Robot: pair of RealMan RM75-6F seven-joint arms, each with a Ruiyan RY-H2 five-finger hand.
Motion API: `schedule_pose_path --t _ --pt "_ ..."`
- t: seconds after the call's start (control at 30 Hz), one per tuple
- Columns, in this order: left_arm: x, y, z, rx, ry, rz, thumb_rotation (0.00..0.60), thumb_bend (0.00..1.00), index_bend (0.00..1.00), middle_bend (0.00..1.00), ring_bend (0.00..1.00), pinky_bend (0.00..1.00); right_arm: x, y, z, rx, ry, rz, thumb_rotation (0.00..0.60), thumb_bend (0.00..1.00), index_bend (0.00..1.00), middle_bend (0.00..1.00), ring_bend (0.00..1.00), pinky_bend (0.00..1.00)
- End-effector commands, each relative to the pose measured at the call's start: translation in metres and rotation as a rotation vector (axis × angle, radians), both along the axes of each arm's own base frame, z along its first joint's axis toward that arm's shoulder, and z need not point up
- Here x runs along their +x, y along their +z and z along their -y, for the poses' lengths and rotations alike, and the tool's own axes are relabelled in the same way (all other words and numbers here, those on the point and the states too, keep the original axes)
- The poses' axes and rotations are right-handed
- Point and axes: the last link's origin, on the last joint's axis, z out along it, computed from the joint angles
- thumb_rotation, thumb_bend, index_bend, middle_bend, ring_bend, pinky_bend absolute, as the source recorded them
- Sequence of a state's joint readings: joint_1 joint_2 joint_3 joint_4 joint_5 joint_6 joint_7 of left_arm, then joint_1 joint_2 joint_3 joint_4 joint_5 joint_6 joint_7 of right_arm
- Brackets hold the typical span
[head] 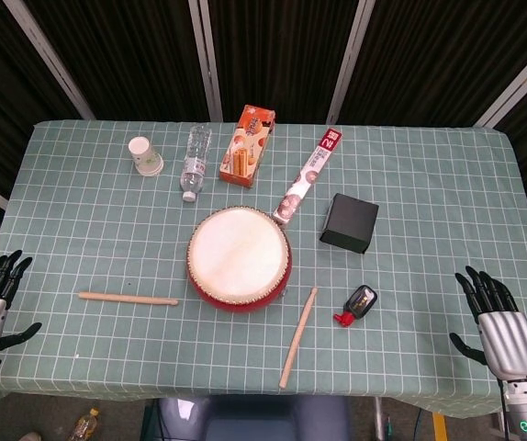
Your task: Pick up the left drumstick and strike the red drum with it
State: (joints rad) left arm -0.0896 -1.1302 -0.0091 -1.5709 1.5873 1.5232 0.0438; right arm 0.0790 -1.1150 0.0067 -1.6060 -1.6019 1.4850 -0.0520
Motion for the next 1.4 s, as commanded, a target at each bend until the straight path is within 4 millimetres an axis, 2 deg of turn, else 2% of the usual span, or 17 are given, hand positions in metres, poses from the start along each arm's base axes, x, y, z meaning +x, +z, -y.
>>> schedule_pose_path --t 0.03,1.07,1.13,1.23,1.33,1.4 --pt "0.0 0.0 0.0 0.001 0.0 -0.001 0.6 0.0 0.0 0.0 0.0 0.0 0.0 0.0 0.001 0.002 0.0 0.0 0.6 0.25 0.0 0.0 0.0 0.12" --pt "0.0 -0.002 0.006 -0.033 0.01 -0.009 0.6 0.0 0.0 0.0 0.0 0.0 0.003 -0.006 0.004 0.027 0.003 -0.01 0.6 0.25 0.0 0.0 0.0 0.12" --pt "0.002 -0.004 0.006 -0.047 0.005 -0.008 0.6 0.0 0.0 0.02 0.01 0.05 0.003 -0.005 0.004 0.025 0.001 -0.008 0.6 0.25 0.0 0.0 0.0 0.12" --pt "0.006 -0.007 0.006 -0.065 -0.008 -0.014 0.6 0.0 0.0 0.23 0.23 0.3 0.003 -0.005 0.004 0.023 0.003 -0.012 0.6 0.25 0.0 0.0 0.0 0.12" --pt "0.013 -0.011 0.006 -0.089 -0.02 0.003 0.6 0.0 0.0 0.59 0.56 0.58 0.004 -0.005 0.004 0.023 0.005 -0.01 0.6 0.25 0.0 0.0 0.0 0.12" --pt "0.018 -0.015 0.006 -0.121 -0.024 0.017 0.6 0.01 0.03 0.77 0.71 0.67 0.004 -0.005 0.004 0.024 0.006 -0.011 0.6 0.25 0.0 0.0 0.0 0.12"
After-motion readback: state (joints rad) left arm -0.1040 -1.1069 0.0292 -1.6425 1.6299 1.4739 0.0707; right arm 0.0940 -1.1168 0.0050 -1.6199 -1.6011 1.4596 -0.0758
